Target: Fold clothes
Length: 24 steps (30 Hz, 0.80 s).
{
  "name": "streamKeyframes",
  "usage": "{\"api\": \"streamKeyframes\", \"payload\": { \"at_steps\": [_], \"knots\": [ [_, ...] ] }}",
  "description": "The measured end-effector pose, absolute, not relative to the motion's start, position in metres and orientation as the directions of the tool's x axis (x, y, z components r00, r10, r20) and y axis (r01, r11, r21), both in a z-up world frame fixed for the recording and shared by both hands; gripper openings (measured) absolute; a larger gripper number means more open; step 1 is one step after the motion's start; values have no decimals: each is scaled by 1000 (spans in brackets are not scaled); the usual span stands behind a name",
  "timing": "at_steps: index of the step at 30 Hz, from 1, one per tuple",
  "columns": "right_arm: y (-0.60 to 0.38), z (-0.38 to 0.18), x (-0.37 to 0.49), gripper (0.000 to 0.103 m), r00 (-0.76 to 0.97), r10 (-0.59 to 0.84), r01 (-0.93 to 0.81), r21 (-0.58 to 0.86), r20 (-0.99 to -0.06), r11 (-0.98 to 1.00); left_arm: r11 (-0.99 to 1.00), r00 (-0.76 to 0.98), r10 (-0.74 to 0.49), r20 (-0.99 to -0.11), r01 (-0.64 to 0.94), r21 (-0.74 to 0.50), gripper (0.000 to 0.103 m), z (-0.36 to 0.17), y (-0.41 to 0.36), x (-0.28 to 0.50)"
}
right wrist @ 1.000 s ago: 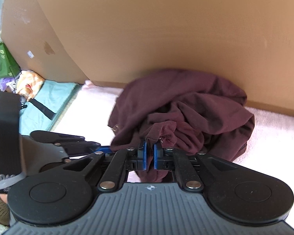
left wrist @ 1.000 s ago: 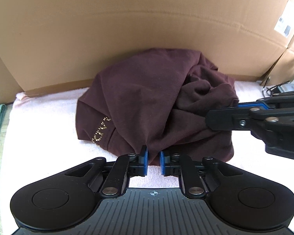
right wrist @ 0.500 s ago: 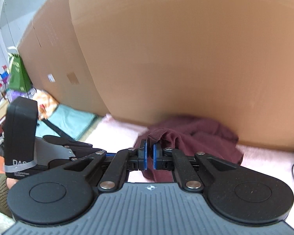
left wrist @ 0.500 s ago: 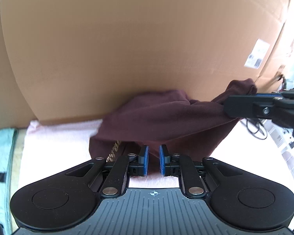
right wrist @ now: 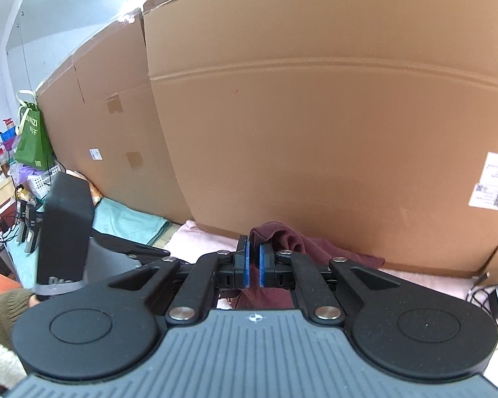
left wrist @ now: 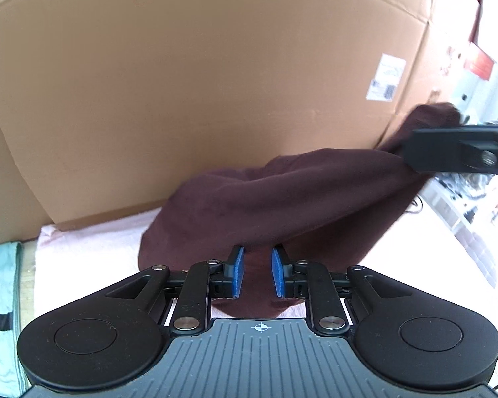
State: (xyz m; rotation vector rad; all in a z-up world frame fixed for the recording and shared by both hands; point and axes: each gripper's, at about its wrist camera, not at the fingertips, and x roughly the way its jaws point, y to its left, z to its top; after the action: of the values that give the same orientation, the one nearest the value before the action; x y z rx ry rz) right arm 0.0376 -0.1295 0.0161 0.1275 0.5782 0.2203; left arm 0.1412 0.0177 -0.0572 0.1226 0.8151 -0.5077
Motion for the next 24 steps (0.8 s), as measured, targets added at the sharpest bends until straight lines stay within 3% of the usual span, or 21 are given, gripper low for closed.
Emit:
{"api": "streamKeyframes", "payload": {
  "at_steps": [11,19,24],
  "knots": [
    [-134,-20,0,6,696,228,-71,250,-681,966,876,514,-376,-771,469,-114,49,-83,29,148],
    [-136,-51,-9,6,585,257,-33,294,-769,955,867,511,-389,-766,484,-117,73,-82,14,145],
    [-147,-61,-17,6,566,263,-25,302,-781,953,861,519,-390,-760,498,-102,75,-80,4,144]
  ]
}}
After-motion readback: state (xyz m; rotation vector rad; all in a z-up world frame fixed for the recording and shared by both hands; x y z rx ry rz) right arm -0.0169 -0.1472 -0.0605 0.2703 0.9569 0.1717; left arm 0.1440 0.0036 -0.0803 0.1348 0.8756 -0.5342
